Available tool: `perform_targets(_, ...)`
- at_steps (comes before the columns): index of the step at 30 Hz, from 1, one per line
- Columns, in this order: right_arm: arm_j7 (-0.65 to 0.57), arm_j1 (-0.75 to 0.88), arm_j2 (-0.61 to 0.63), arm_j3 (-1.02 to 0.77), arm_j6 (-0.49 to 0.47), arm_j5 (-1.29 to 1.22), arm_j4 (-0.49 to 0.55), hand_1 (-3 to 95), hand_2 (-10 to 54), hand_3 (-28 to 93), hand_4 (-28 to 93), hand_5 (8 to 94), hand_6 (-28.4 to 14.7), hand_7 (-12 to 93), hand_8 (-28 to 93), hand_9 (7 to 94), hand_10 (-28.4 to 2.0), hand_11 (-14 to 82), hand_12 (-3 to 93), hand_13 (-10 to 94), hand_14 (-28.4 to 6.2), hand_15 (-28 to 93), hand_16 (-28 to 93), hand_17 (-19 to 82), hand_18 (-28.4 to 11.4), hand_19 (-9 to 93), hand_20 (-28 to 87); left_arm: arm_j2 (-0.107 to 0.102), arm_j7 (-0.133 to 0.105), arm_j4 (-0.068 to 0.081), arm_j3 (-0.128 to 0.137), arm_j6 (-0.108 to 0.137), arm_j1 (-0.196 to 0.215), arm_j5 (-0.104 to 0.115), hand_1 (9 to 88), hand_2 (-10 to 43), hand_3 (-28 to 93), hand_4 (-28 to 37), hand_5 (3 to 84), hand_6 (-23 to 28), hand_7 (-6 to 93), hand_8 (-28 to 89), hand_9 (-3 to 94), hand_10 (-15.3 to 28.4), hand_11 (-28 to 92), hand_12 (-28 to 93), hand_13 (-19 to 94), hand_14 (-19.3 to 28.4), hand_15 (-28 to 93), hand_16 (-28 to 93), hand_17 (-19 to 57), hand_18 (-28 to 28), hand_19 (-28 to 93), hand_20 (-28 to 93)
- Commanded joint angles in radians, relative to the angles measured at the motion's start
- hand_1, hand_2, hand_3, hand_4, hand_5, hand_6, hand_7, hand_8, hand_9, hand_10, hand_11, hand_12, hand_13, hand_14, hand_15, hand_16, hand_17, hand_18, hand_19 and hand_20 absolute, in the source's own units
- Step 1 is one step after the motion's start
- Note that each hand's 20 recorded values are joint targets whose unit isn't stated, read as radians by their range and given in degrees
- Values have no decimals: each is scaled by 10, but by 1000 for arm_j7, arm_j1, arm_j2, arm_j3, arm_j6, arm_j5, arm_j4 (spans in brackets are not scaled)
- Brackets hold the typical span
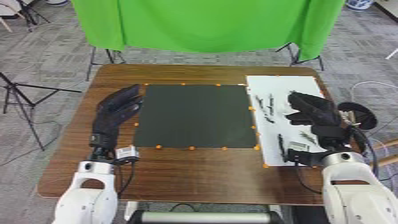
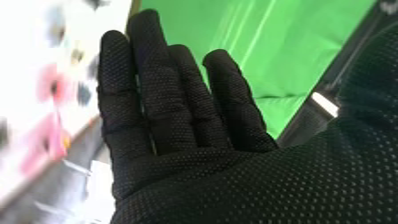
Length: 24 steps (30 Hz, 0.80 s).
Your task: Arrange flowers
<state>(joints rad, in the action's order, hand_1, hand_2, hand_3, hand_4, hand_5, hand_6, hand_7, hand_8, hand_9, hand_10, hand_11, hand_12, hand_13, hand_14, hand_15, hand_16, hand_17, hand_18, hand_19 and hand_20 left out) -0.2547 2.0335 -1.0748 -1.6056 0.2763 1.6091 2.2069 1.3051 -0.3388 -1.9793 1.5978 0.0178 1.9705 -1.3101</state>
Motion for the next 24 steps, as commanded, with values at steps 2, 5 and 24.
perform_targets(2,-230,110,79,13,21,322,74,265,-95,629,-269,489,-78,89,-64,557,-194,73,165,684,-146,222,231,438,-180,561,481,-63,13,-36,79,3,107,-26,430,-95,583,-134,467,7,177,-68,369,105,229,176,359,156,216,22,160,203,313,191)
perform_targets(5,-298,121,93,29,-7,403,81,277,-95,621,-271,502,-79,92,-64,582,-195,82,169,711,-142,255,233,462,-171,612,473,-66,19,-41,88,4,128,-23,428,-95,586,-134,467,7,179,-69,373,107,230,176,358,157,219,22,152,196,309,194)
perform_targets(24,-531,-32,176,198,-321,717,68,297,-95,592,-264,619,-68,103,-66,761,-177,125,172,893,-81,315,237,619,-95,780,361,-62,37,-42,72,4,170,-30,418,-95,593,-137,471,9,177,-68,376,107,230,173,358,159,234,16,140,185,292,211)
